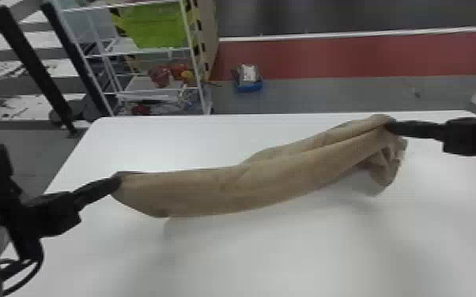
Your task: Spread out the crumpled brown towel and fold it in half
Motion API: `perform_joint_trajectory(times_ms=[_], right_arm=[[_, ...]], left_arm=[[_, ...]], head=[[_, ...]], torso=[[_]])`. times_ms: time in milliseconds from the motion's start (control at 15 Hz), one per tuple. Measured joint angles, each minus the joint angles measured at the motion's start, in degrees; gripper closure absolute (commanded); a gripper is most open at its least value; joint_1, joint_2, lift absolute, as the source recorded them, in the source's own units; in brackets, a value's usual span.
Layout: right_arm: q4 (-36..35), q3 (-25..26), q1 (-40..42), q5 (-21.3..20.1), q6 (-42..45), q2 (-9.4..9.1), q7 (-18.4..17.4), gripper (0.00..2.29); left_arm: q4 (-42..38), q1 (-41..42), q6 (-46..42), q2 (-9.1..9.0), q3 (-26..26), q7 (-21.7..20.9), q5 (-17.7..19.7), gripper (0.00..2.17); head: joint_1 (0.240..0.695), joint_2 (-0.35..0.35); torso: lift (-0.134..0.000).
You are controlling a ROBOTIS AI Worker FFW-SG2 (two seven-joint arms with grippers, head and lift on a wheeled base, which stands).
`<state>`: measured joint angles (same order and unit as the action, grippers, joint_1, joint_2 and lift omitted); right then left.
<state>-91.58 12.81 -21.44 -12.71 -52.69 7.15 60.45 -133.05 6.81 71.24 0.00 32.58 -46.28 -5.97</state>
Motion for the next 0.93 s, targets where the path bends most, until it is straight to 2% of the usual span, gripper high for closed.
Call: perform_joint_trajectory(times_ms=[333,467,667,800,933], right_arm=[[-2.1,-0.8,4.2,-2.6,1.1,1.27,0.7,1.41],[-2.4,-1.4,4.7,-4.8,1.0,1.66,3.5,1.41],[-3.6,-2.9,6.4,-9.9,1.2,1.78,6.5,1.41],[-5.3,-2.7,8.0,-11.5,1.2,2.27,9.1,1.41],[-7.5,-2.2,10.4,-12.3,1.1,3.55,12.1,1.41]], left_arm=[[10.0,-9.7,0.1,0.0,-6.9,1.3,-8.8,1.77],[13.3,-12.8,0.1,0.0,-8.6,2.0,-10.7,1.77],[17.5,-15.9,0.1,0.0,-9.7,2.6,-12.9,1.77],[18.2,-16.9,0.1,0.0,-9.7,3.3,-13.0,1.77],[18.4,-18.5,0.1,0.09,-9.5,3.6,-13.0,1.77]], head=[[0.695,0.108],[0.695,0.101],[0.695,0.102],[0.695,0.102],[0.695,0.098]], torso=[[-0.134],[-0.134],[-0.134],[-0.134],[-0.134]])
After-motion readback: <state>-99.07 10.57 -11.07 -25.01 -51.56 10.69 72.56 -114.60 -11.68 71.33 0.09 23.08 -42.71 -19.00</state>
